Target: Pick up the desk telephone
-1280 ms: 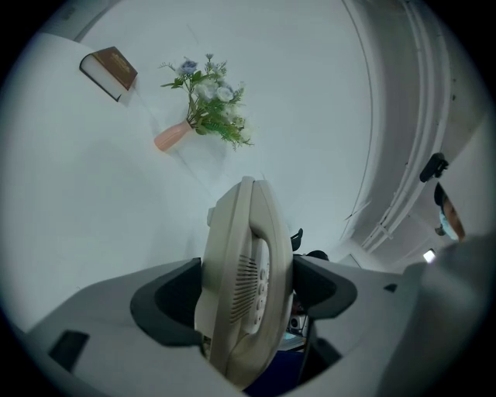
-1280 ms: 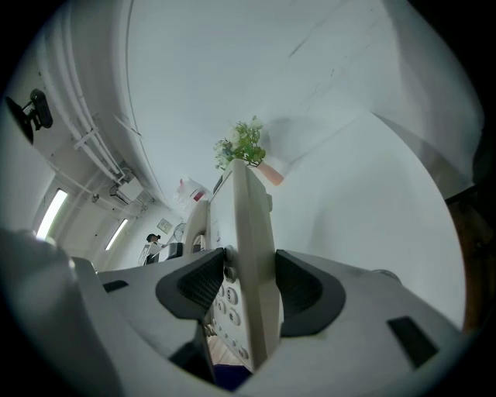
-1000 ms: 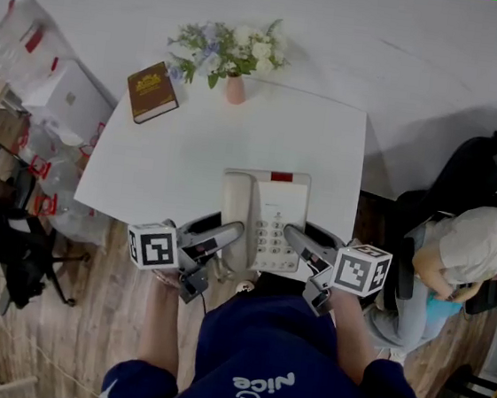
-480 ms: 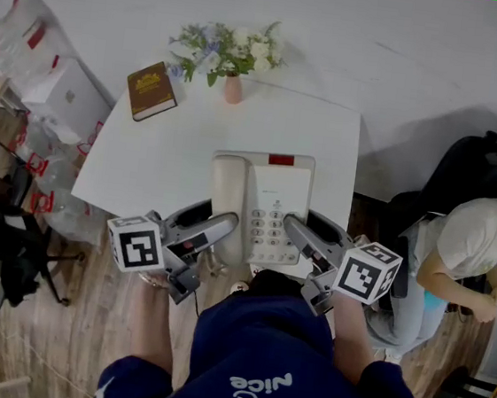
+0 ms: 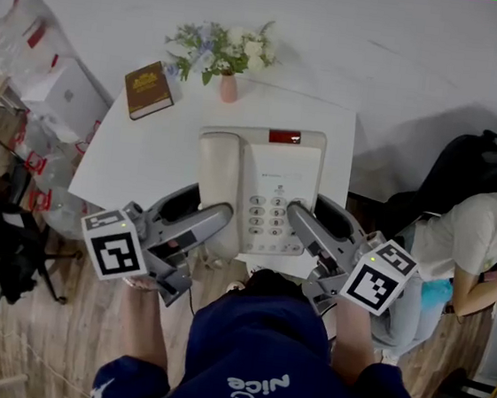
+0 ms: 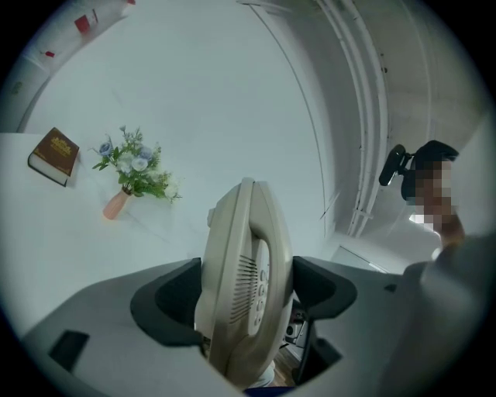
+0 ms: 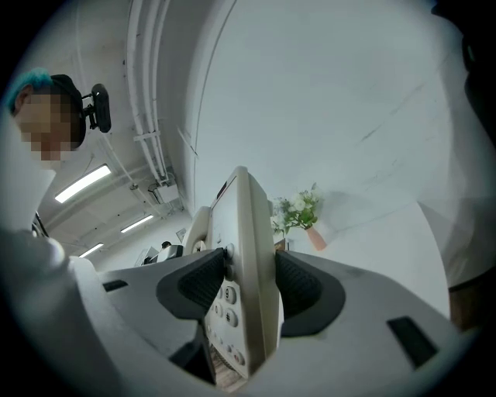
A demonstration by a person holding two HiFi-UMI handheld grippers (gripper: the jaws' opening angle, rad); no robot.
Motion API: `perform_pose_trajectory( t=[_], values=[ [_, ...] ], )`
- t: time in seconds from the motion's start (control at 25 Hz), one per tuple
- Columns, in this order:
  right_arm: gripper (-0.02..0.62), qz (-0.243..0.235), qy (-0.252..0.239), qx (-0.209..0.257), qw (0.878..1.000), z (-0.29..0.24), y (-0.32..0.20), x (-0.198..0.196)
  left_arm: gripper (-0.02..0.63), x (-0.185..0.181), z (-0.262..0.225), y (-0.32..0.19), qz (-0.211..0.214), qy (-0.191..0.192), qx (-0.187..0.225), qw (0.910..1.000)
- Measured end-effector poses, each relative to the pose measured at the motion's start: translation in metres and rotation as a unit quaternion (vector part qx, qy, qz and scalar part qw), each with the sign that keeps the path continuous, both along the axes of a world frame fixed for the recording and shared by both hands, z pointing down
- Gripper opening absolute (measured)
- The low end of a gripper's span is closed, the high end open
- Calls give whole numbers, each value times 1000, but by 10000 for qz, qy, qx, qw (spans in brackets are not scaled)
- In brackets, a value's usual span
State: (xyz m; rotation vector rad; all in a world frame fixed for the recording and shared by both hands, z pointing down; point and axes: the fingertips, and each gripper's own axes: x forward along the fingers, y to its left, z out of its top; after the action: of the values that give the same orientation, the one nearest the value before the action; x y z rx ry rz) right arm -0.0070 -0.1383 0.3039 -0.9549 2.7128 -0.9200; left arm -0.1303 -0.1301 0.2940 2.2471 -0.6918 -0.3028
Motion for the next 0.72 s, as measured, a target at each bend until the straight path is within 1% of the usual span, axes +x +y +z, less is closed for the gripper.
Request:
perform_pose_trajectory(
  t=[0.28, 0.44, 0.56, 0.72],
  values=[
    [227, 46, -96, 424, 9990, -39, -9, 5, 376, 5, -40, -8, -52, -32, 398, 9992],
    [227, 51, -203, 584, 9981, -55, -16, 7, 376, 6, -61, -16, -149, -60, 727, 9972],
    [227, 58, -247, 771, 9967, -69, -21, 9, 376, 8, -73, -21, -174, -58, 896, 9958],
    [227, 9, -274, 984, 9948, -79, -46, 10, 376, 8, -82, -43, -262, -55, 1019, 9944]
  ],
)
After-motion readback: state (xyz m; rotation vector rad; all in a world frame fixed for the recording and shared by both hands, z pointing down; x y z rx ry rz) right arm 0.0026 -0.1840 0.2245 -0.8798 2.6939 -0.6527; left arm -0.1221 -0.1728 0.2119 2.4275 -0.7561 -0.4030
